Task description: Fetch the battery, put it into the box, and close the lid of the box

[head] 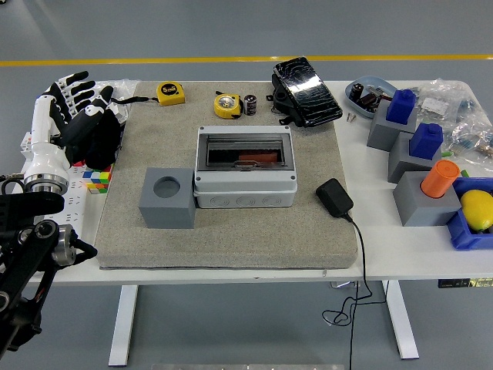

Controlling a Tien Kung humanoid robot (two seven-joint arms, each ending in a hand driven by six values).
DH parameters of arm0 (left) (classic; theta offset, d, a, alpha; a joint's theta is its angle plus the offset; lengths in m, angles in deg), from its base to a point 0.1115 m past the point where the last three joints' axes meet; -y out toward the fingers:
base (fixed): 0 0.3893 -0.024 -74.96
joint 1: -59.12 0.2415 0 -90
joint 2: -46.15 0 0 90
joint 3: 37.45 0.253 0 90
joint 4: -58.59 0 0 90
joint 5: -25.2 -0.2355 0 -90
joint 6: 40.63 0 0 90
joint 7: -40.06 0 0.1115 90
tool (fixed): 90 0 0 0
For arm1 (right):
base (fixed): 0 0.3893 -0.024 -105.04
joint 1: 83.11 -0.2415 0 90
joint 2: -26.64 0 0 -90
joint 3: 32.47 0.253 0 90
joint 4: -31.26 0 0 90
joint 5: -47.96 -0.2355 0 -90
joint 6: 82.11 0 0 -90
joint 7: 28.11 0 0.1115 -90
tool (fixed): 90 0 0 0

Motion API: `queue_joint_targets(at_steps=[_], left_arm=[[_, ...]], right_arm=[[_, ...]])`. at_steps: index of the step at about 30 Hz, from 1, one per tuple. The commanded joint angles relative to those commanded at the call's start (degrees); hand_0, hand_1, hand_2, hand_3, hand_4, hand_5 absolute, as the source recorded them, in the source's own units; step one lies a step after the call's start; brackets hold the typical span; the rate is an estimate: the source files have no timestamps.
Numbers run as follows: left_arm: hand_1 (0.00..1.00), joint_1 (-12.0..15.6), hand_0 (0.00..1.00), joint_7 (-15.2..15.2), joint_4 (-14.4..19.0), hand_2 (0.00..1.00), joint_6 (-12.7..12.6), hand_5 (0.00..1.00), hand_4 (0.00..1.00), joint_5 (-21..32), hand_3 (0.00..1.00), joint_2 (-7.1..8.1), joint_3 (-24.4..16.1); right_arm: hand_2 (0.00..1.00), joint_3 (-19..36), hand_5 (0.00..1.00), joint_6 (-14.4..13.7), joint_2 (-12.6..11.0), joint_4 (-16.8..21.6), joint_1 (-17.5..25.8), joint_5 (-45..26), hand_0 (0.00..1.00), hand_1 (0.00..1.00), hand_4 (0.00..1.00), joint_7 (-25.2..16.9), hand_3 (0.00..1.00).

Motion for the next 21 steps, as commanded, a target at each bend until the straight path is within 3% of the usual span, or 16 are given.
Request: queue_joint_targets(at_steps=[21], left_arm=[[0.734, 0.0, 0.74, 0.0, 0.2, 0.716, -0.1, 0.334, 0.882, 0.0, 0.701, 0.11, 0.2]], right_arm=[[0.664, -0.2, 0.548, -0.1, -0.1, 0.0, 0.0, 0.0, 0.634, 0.646, 0.984, 0.0, 0.573]])
